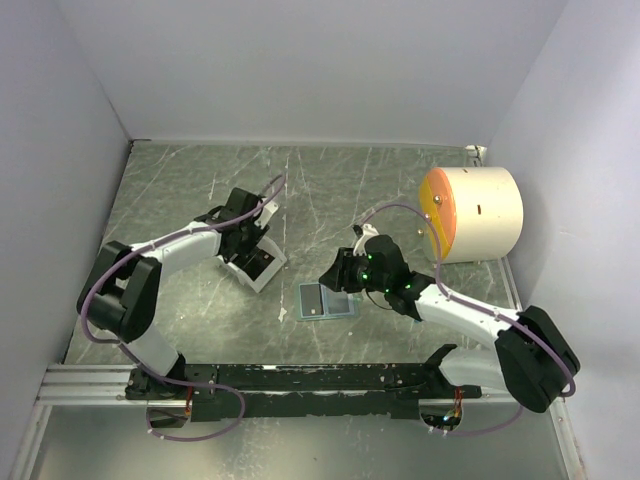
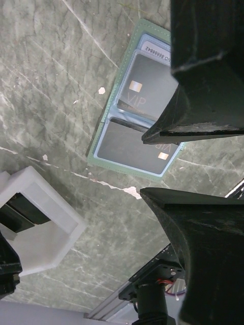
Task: Put the credit cards into the card holder
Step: Pick up the credit card from the storage box.
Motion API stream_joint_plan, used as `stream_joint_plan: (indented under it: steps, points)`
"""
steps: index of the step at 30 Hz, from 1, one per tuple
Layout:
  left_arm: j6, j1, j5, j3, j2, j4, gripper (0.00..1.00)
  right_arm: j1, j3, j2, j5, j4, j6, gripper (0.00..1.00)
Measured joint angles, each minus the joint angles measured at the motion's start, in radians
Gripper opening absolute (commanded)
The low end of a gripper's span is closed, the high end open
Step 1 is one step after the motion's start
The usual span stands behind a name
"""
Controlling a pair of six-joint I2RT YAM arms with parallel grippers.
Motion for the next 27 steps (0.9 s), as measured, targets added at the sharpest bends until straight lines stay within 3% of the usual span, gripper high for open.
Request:
stream_joint_plan:
  steps: [17, 27]
  points:
    - [0.018, 0.009, 0.000, 0.003, 0.070, 0.047, 0.50, 0.000, 0.000, -0.012, -0.001, 0.006, 0.003, 0.40]
    - [0.026, 0.010, 0.020, 0.016, 0.078, 0.042, 0.32, 0.000, -0.001, -0.024, 0.003, 0.006, 0.005, 0.40]
